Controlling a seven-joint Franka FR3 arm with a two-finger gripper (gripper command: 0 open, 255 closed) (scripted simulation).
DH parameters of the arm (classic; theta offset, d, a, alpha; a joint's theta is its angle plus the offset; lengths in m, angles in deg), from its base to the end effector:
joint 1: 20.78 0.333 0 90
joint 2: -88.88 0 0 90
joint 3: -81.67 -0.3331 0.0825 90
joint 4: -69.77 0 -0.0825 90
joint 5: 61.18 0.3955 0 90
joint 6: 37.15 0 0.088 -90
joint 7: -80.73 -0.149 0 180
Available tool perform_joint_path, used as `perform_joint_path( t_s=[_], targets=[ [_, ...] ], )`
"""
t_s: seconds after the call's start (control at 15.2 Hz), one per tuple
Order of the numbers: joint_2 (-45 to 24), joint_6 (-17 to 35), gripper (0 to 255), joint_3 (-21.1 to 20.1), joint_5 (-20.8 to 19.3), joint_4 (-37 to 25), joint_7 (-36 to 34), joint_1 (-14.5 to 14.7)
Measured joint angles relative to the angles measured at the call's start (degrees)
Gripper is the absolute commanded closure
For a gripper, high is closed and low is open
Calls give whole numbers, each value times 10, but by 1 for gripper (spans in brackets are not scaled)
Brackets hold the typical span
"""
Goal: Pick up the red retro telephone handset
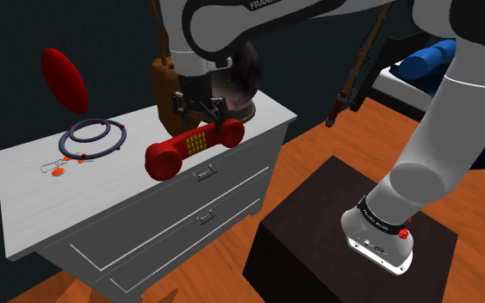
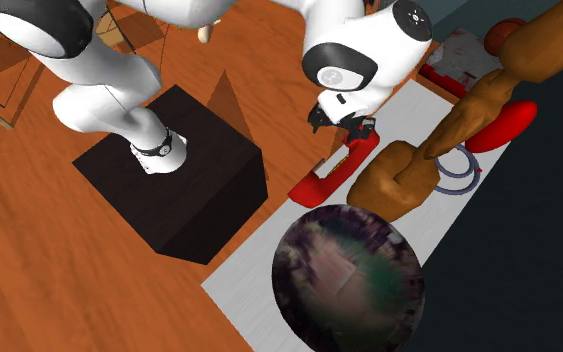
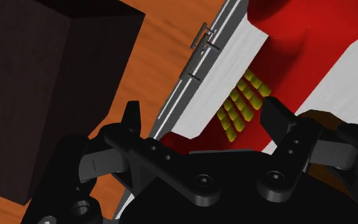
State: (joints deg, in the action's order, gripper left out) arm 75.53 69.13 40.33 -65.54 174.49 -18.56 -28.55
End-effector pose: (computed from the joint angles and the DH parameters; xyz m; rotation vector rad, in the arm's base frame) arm 0.5129 0.3086 0.3931 2.5686 -1.6148 -0.2037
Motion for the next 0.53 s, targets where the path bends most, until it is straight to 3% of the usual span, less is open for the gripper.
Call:
perform_joint_path(
  t_s=[0.33, 0.53],
  targets=[
    [-133, -7, 0, 33, -51, -116, -117, 58],
    [-179, -9, 0, 45, -55, -169, -156, 85]
  ],
)
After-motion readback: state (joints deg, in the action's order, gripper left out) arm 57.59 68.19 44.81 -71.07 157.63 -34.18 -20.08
